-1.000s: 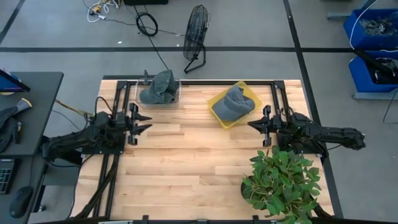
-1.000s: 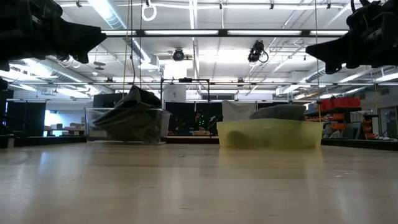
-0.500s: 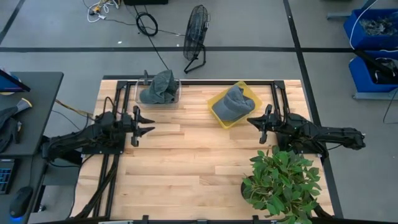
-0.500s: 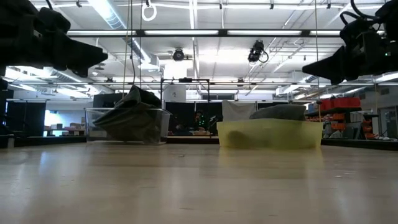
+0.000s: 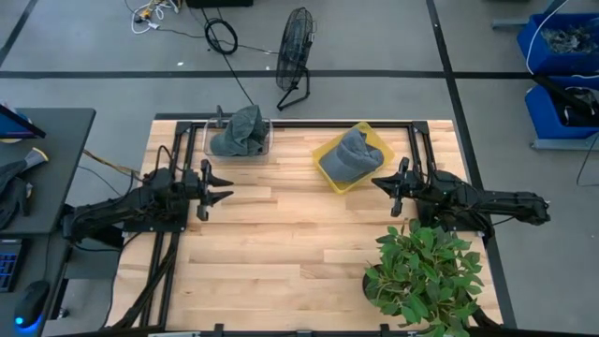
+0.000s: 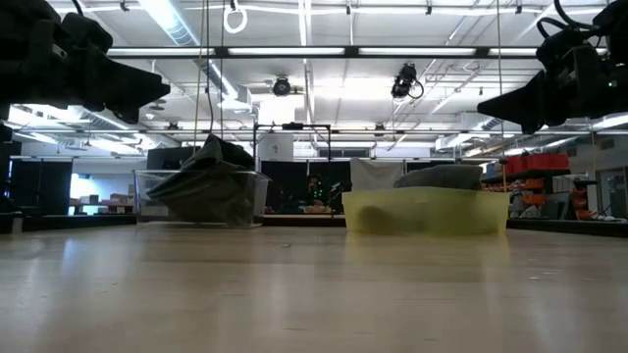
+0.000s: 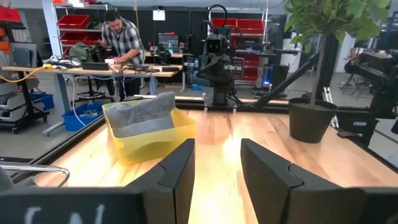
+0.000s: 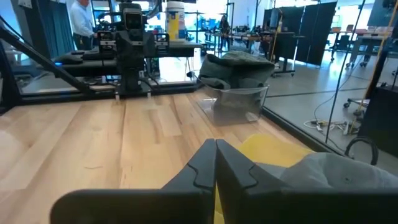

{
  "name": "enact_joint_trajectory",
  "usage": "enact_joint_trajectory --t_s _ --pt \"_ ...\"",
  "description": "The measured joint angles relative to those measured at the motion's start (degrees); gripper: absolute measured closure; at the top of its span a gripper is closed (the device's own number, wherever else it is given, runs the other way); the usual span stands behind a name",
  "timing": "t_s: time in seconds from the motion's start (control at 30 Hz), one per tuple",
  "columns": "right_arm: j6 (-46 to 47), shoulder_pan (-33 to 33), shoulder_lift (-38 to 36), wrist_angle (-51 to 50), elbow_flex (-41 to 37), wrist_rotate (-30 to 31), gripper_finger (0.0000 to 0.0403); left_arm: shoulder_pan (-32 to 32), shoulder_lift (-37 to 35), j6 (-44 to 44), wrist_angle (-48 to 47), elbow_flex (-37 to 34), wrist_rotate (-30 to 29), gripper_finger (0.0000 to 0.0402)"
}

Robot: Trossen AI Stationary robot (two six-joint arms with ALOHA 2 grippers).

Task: Pick & Place hat
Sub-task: Return to Home Position

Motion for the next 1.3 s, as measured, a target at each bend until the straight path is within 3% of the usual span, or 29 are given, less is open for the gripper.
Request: enact_joint_trajectory --t_s 1.3 --pt "0.2 0.0 0.0 0.0 0.0 0.0 0.0391 0.0 0.0 0.0 0.8 0.0 -0.1 0.0268"
